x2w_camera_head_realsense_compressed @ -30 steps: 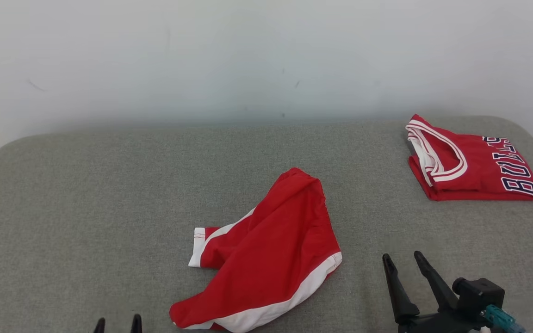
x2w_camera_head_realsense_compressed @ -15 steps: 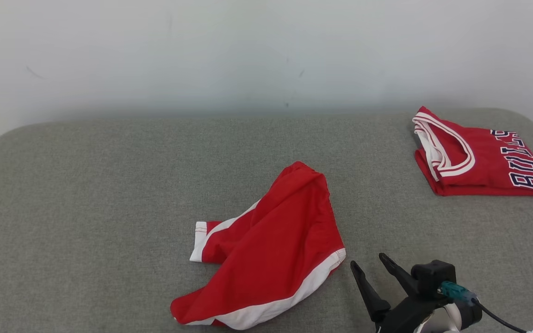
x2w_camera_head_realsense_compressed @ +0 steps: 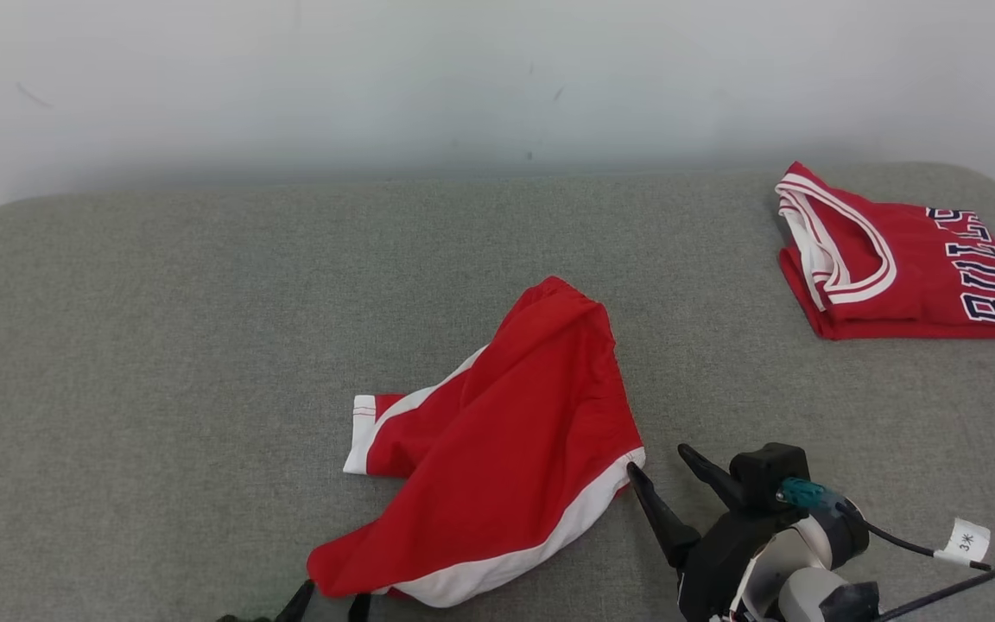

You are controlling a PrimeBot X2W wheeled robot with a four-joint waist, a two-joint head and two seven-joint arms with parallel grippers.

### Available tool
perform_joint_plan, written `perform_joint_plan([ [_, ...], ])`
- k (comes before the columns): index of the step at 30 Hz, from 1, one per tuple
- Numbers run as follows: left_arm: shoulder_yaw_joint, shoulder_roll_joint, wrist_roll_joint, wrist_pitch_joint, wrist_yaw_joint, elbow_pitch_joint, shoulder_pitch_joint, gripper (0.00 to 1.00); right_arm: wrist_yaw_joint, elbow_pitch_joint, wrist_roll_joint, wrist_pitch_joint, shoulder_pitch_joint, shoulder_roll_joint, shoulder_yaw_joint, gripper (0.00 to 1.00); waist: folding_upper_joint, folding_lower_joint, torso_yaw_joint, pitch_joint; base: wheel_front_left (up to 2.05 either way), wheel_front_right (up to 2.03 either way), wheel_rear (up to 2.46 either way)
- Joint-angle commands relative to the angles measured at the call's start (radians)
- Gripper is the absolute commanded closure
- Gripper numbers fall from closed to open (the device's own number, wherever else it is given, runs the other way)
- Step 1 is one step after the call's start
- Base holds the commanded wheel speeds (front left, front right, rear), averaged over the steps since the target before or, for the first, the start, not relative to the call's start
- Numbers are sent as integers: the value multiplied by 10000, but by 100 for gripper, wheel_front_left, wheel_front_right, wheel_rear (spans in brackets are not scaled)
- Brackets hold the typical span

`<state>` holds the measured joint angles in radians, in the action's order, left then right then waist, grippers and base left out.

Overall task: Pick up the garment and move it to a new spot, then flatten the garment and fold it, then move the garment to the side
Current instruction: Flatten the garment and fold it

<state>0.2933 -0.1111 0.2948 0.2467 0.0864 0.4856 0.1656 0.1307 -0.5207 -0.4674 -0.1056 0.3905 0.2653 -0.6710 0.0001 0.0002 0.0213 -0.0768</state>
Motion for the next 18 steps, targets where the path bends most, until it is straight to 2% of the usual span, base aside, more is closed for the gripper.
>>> perform_joint_plan([
  [1,22,16,-114,38,14,70,103,0,0,-62,-40,-21,104,19,-80,0,-1,-2,7,-73,0,0,0],
  [7,268,99,-140,112,173,618,685,0,0,-791,-575,19,768,-8,-880,0,-1,-2,-81,-284,0,0,0],
  [8,311,117,-152,119,172,719,769,0,0,-887,-655,5,865,-17,-1008,18,-1,-2,-106,-308,0,0,0],
  [9,330,143,-112,135,188,784,857,53,0,-938,-759,-112,967,-43,-1116,85,-1,-2,-127,-323,0,0,0],
  [10,356,161,-81,147,212,854,916,93,0,-985,-863,-200,1047,-55,-1201,100,-1,-2,-142,-334,0,0,0],
  [11,388,165,-85,147,232,923,966,100,0,-1051,-943,-278,1100,-52,-1296,100,-1,-2,-147,-339,0,0,0],
  [18,280,175,-10,182,244,856,685,100,0,-1120,-1650,-955,1124,72,-1730,100,-1,-2,-79,-85,0,0,0],
])
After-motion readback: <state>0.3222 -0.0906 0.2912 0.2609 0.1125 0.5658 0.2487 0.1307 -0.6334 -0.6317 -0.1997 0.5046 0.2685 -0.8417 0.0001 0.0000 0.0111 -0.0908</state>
